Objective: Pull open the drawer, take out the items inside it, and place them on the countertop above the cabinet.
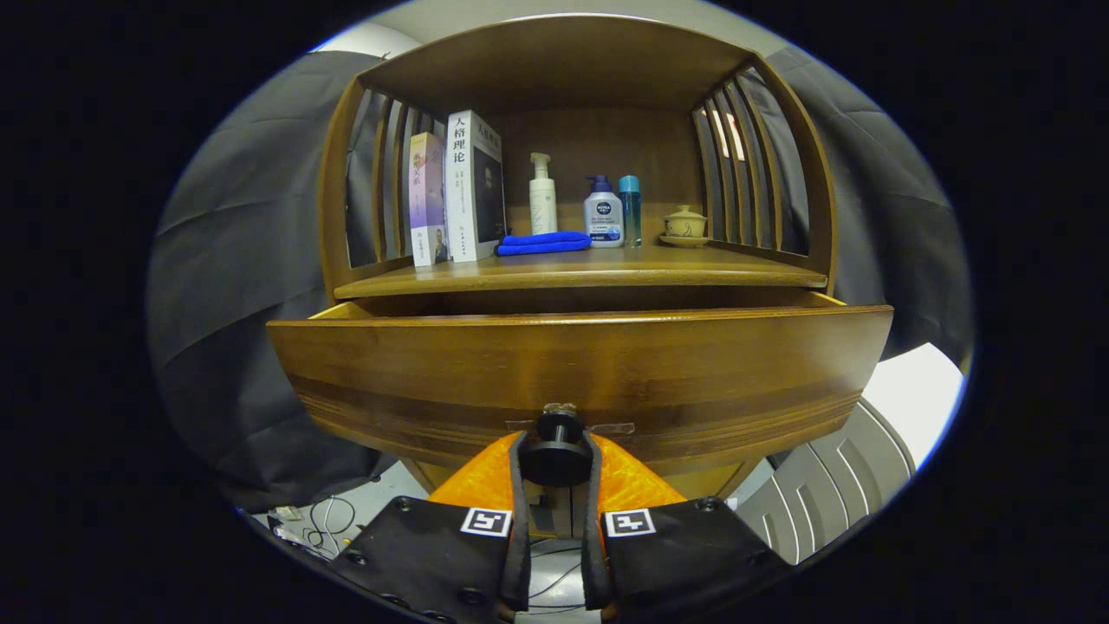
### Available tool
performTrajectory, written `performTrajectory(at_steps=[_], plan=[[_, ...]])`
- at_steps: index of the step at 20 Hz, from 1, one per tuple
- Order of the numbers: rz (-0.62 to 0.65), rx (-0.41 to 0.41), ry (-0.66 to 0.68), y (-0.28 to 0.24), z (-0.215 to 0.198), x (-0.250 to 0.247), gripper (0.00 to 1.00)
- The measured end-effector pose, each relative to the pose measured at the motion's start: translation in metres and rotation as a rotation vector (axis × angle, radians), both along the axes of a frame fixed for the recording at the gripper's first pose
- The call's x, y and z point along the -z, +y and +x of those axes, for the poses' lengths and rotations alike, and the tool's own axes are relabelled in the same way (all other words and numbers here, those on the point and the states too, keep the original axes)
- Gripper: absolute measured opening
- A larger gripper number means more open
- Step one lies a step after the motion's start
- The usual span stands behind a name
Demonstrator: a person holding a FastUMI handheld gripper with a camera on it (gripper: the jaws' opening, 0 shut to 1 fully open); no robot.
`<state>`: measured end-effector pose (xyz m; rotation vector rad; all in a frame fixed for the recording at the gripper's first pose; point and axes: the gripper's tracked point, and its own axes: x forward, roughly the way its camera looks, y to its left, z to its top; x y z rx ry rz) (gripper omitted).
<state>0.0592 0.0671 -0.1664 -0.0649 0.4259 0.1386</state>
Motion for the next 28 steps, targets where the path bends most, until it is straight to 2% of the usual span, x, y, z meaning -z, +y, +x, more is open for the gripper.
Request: performTrajectory(at_steps=[15, 20, 21, 27, 28], plan=[[-0.020, -0.034, -0.012, -0.005, -0.066, 0.003, 0.25], [-0.024, -0.049, -0.025, -0.005, -0.076, 0.003, 0.25], [-0.022, -0.057, -0.021, -0.004, -0.076, 0.004, 0.28], [-0.050, -0.106, -0.194, -0.013, -0.081, -0.050, 1.00], [-0.045, -0.108, -0.219, -0.014, -0.080, -0.062, 0.99]])
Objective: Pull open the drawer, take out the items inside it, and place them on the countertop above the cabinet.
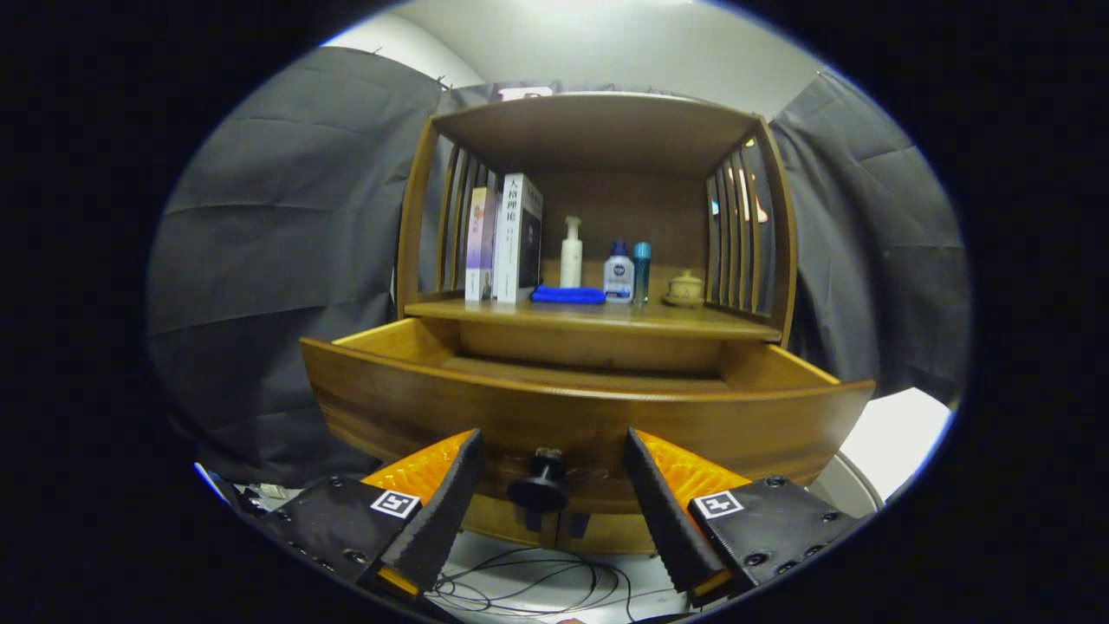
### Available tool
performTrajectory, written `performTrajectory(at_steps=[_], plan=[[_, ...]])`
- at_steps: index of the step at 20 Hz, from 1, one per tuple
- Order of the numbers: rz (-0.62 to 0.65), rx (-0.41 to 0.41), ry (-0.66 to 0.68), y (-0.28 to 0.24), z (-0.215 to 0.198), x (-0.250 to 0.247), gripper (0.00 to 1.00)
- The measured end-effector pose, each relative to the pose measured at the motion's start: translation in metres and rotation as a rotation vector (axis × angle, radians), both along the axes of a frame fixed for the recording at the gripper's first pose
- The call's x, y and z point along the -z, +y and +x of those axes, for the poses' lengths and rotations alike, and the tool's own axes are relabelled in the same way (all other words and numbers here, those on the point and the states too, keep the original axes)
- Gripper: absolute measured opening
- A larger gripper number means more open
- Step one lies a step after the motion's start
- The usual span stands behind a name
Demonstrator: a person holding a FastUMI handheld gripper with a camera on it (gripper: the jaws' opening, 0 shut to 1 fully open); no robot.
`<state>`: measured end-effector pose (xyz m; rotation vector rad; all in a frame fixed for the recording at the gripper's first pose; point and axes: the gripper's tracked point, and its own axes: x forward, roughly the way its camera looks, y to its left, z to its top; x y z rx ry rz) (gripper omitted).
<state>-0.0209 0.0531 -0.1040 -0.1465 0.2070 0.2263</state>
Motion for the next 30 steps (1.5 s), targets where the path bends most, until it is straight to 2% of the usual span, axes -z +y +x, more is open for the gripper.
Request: performTrajectory(at_steps=[5, 11, 21, 25, 30], plan=[[0.021, -0.031, -0.066, -0.001, 0.015, -0.053, 0.99], [0.015, -0.057, 0.021, 0.001, 0.058, -0.079, 0.99], [-0.014, -0.104, 0.320, 0.013, 0.144, -0.059, 0.99], [-0.090, -0.155, 0.515, 0.025, 0.156, -0.020, 0.99], [-0.177, -0.154, 0.747, 0.029, 0.162, 0.030, 0.99]])
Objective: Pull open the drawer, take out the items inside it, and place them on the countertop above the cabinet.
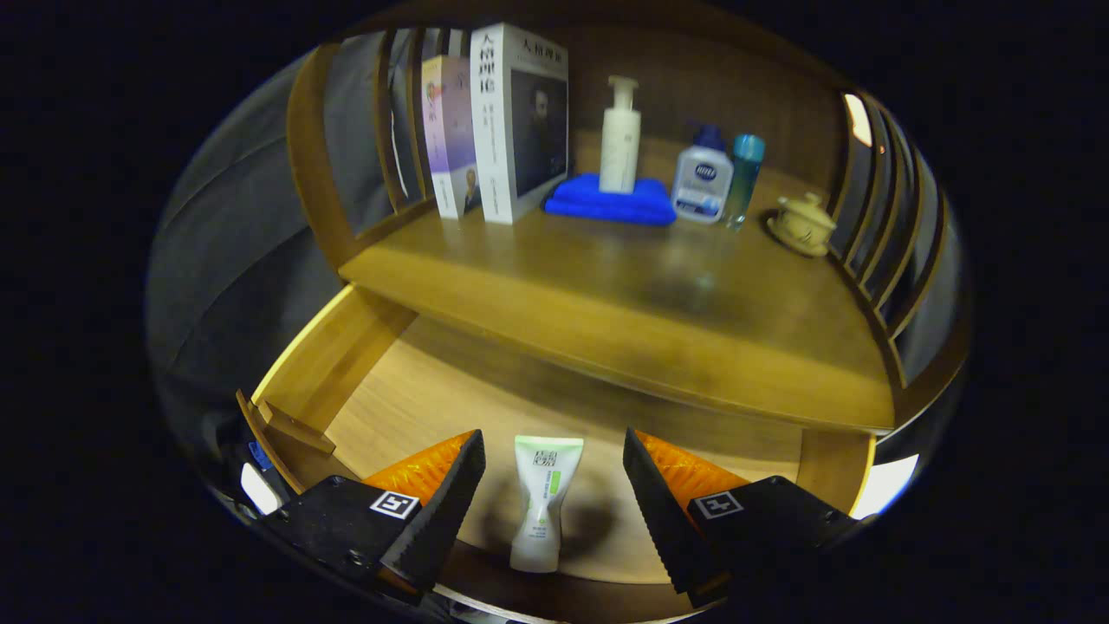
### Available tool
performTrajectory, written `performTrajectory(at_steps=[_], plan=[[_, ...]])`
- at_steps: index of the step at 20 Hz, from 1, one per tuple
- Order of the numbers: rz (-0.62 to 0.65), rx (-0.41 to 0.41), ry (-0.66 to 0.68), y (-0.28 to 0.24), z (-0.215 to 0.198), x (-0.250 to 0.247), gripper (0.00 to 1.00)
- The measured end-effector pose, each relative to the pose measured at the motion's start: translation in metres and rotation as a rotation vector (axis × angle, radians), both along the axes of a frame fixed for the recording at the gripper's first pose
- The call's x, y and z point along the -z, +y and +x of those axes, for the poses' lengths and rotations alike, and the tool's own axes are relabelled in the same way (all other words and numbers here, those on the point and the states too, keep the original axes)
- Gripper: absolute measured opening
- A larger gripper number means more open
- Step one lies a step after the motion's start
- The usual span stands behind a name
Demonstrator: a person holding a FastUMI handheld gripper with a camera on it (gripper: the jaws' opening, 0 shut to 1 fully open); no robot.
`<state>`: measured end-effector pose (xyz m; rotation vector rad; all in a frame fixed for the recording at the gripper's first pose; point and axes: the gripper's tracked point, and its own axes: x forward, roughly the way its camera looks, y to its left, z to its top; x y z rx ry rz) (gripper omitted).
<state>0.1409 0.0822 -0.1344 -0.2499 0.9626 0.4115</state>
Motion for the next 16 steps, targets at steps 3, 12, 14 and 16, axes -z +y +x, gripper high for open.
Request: performTrajectory(at_steps=[3, 12, 14, 16], plan=[[-0.026, 0.002, 0.123, 0.001, -0.004, 0.021, 0.98], [-0.122, -0.031, 0.292, -0.010, -0.027, 0.057, 0.94], [-0.138, -0.039, 0.308, -0.012, -0.031, 0.065, 0.83], [-0.156, -0.040, 0.319, -0.014, -0.035, 0.072, 0.62]])
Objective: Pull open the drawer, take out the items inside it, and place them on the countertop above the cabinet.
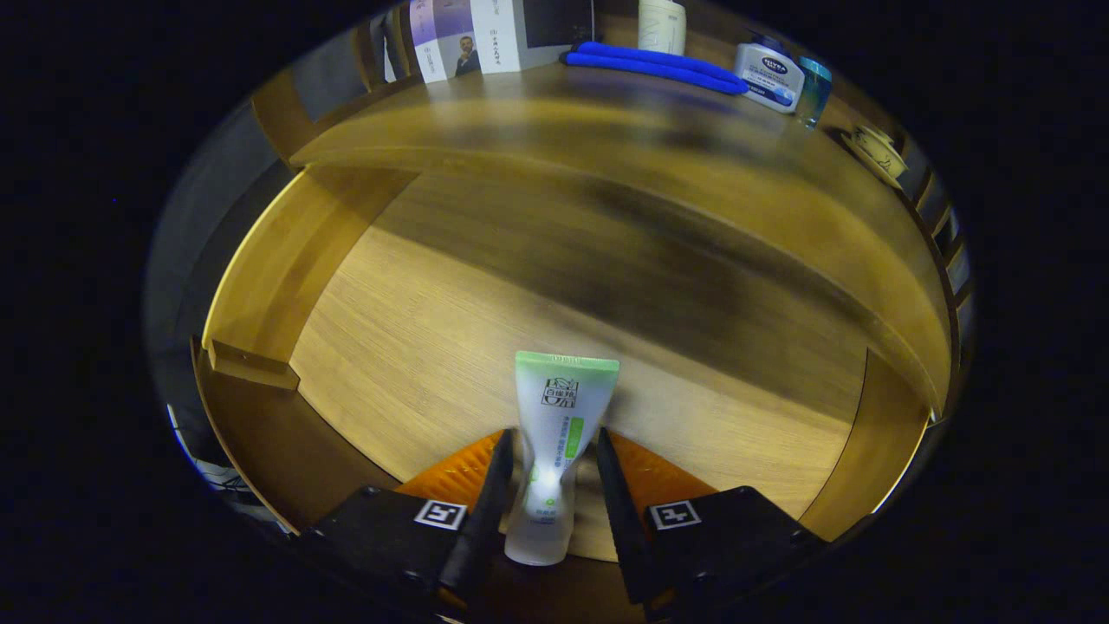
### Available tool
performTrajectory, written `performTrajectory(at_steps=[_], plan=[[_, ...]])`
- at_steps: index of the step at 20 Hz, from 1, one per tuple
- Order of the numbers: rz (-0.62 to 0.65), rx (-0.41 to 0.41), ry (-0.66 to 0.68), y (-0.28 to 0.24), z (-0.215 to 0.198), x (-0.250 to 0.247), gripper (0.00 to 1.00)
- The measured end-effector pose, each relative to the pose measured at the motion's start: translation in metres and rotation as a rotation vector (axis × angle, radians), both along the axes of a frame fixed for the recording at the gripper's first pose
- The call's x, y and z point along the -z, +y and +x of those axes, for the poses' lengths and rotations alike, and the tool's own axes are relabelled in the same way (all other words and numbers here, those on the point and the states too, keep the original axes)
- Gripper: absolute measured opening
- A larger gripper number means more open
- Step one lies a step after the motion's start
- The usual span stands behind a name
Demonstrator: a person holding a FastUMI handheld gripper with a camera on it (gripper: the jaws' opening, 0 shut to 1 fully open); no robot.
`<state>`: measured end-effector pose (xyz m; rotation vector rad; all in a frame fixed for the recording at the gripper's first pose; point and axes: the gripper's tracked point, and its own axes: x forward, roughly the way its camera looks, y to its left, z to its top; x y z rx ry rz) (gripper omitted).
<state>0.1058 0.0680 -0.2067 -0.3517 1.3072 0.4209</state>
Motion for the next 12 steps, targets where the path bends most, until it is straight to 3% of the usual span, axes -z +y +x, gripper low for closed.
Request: performTrajectory(at_steps=[1, 4, 7, 12], plan=[[-0.010, -0.006, -0.005, -0.002, 0.002, 0.008, 0.60], [0.000, -0.057, -0.082, 0.003, 0.006, 0.002, 0.24], [-0.004, -0.117, -0.130, 0.001, 0.005, -0.004, 0.24], [0.081, -0.126, -0.194, 0.015, 0.008, -0.028, 0.23]])
